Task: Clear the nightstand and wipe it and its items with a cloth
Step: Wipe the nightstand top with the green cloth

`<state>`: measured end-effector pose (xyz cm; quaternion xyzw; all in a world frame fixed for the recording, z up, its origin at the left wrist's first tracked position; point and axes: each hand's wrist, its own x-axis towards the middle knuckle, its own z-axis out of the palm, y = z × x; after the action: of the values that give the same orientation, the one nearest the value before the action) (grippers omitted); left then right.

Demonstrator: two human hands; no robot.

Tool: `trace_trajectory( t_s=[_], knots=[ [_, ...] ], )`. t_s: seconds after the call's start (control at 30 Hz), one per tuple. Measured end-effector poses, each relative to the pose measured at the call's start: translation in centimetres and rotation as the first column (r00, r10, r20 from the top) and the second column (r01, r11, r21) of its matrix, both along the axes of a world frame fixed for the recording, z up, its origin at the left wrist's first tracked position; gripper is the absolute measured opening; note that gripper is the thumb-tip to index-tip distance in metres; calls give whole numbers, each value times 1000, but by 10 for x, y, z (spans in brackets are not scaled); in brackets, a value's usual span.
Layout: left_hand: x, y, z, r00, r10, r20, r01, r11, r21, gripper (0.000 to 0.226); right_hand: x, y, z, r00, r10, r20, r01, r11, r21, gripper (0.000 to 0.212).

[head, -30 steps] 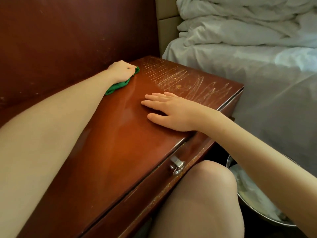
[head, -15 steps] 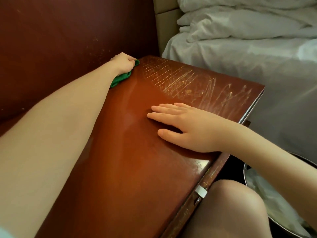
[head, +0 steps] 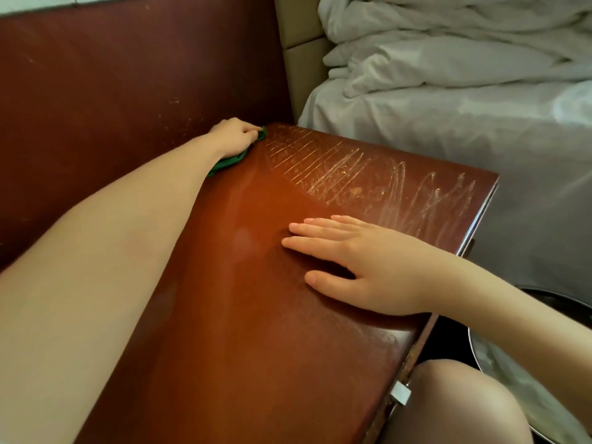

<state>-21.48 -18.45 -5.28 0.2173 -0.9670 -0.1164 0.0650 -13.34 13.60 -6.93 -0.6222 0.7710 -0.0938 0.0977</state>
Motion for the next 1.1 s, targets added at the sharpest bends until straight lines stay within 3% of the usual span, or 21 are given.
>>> trace_trajectory(
  t_s=[0.3,0.8,1.1],
  knots=[
    [38,21,1,983,-183,22,184,981,-59,38,2,0,0,1000,-20,-5,20,1000,-14,54],
    [150,92,-2,864,-498,74,503,860,-82,39,6,1,-1,998,-41,-37,40,999,-19,52],
    [147,80,-3,897,-441,0,441,897,-26,37,3,0,-1,999,-38,-5,38,999,-22,52]
  ],
)
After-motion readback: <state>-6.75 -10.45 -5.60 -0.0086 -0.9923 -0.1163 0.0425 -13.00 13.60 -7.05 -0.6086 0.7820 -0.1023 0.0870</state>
